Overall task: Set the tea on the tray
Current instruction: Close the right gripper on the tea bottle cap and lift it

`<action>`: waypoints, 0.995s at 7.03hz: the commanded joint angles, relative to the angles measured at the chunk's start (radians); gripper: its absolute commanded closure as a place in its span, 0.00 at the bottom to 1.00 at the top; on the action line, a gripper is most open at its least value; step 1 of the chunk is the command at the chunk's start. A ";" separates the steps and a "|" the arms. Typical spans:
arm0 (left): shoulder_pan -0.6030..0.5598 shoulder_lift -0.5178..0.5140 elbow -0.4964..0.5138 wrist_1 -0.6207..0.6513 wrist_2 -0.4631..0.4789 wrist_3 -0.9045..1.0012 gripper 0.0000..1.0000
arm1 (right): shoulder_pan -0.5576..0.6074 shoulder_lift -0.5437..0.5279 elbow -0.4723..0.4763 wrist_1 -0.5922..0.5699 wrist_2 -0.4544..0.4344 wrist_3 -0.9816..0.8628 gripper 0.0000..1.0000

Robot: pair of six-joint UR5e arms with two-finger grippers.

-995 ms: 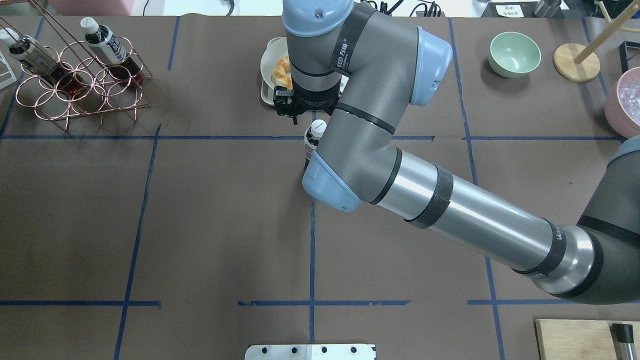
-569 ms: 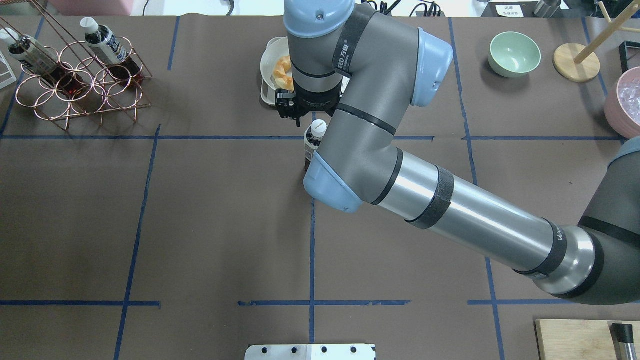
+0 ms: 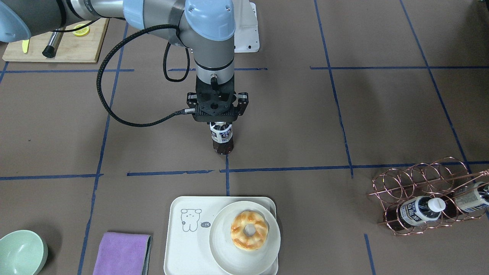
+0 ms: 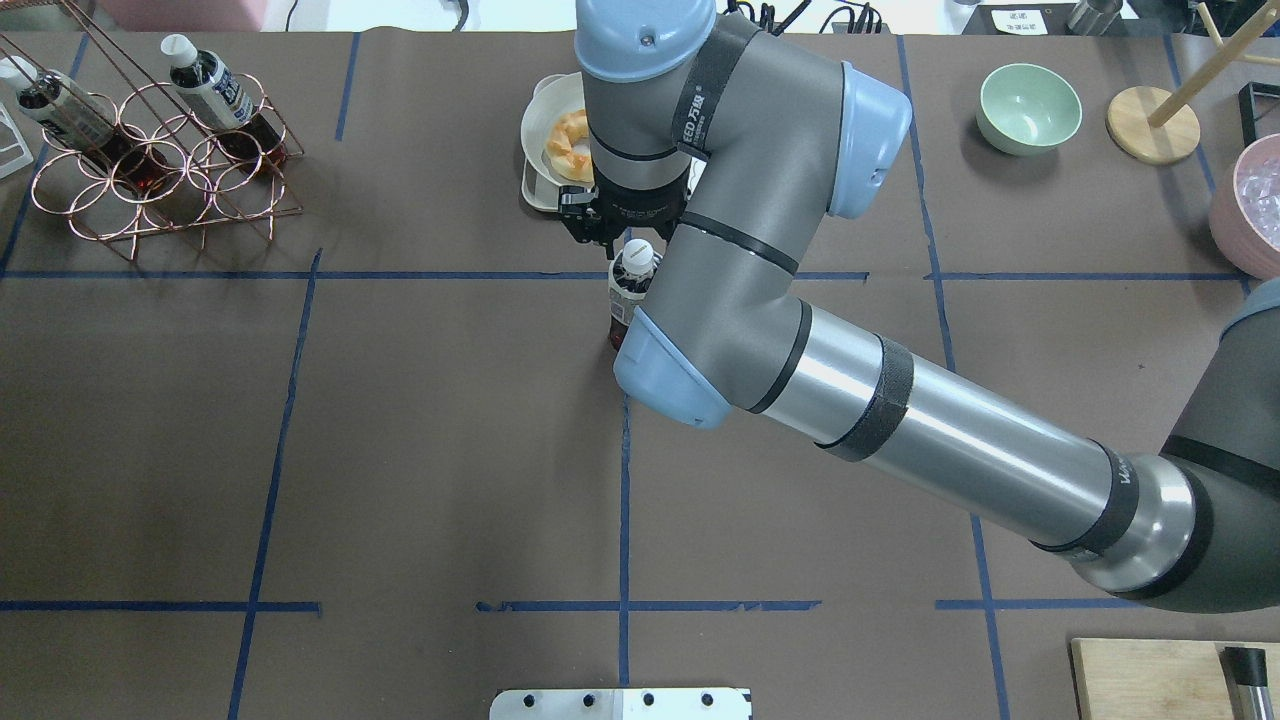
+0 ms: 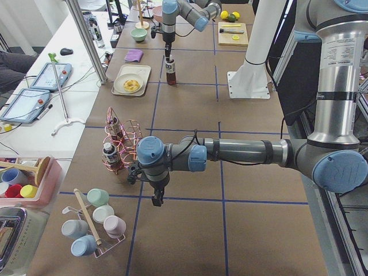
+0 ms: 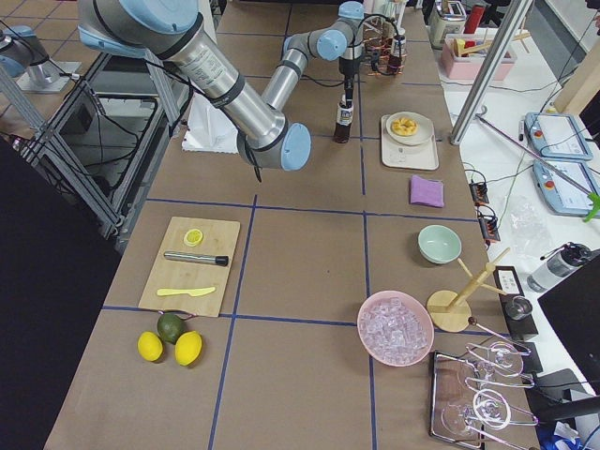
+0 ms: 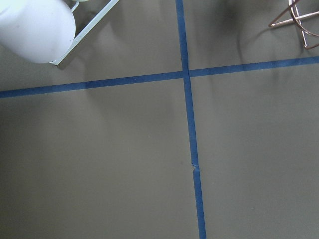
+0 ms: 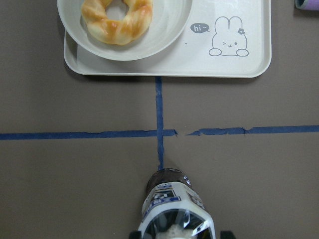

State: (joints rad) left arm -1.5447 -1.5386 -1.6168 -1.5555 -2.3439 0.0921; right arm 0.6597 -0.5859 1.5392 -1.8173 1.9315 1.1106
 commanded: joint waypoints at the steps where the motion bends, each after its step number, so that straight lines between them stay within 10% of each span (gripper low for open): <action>1: 0.000 0.000 0.000 0.000 0.000 0.000 0.00 | 0.000 0.000 0.002 0.000 0.001 0.002 0.38; 7: 0.000 0.000 0.000 -0.002 -0.002 -0.012 0.00 | -0.005 0.000 0.004 0.000 0.000 0.002 0.45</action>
State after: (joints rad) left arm -1.5447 -1.5386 -1.6168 -1.5565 -2.3454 0.0815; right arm 0.6576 -0.5852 1.5431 -1.8178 1.9313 1.1121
